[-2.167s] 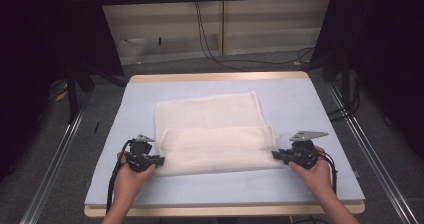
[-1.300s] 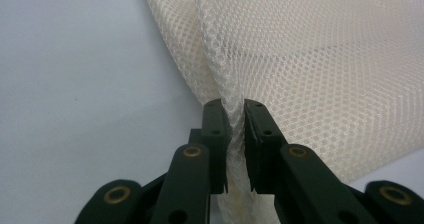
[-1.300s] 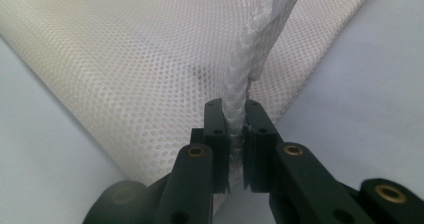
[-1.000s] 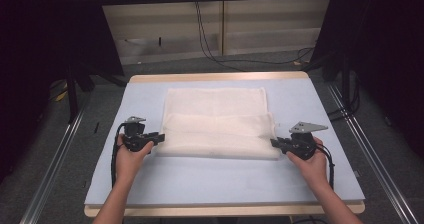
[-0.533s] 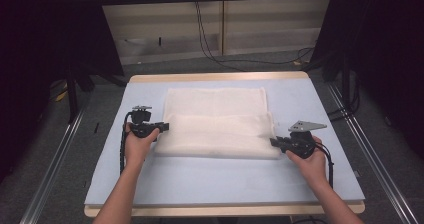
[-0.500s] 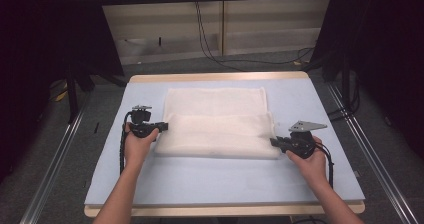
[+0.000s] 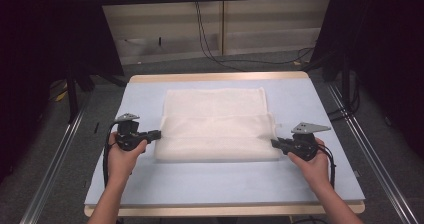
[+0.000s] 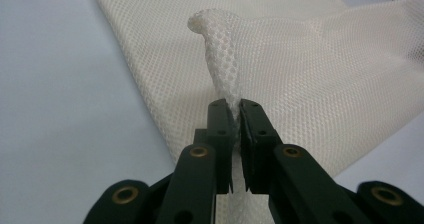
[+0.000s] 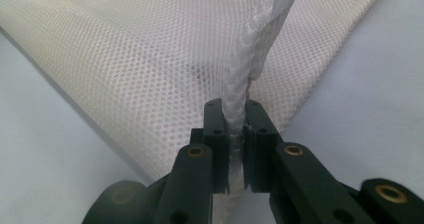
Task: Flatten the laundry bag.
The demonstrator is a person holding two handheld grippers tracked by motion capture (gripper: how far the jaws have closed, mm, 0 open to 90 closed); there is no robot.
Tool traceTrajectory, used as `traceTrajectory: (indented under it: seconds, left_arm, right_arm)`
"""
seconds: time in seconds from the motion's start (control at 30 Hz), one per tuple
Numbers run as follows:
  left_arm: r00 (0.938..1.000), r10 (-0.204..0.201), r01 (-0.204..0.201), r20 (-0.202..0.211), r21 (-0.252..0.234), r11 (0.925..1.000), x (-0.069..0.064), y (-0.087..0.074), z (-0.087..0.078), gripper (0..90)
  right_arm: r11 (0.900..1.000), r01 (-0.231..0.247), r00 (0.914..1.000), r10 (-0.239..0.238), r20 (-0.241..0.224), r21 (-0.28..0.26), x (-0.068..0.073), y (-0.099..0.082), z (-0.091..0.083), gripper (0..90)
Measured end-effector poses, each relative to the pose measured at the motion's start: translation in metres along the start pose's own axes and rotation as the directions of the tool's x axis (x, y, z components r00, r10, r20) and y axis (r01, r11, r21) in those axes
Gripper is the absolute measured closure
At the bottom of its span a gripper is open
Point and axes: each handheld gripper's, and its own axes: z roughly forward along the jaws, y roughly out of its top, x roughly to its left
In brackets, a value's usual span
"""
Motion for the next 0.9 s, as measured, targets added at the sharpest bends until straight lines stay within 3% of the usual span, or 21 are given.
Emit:
traceTrajectory:
  seconds: [0.17, 0.43, 0.9]
  left_arm:
    - [0.9995, -0.022, 0.022, 0.025, 0.003, 0.9998, 0.001, -0.016, -0.006, 84.9]
    - [0.9997, 0.012, -0.012, 0.020, 0.026, 0.9996, -0.004, -0.025, -0.013, 85.2]
    - [0.9994, 0.025, -0.026, 0.026, 0.060, 0.9979, -0.010, -0.036, -0.014, 85.1]
  right_arm:
    - [1.0000, -0.003, 0.9999, 0.003, -0.012, -0.006, 0.002, -0.003, -0.003, 82.1]
    - [0.9999, 0.000, 0.9994, 0.000, -0.034, -0.012, 0.006, -0.009, -0.012, 82.0]
    - [0.9999, 0.005, 0.9948, -0.003, -0.102, 0.016, 0.012, -0.031, -0.029, 79.5]
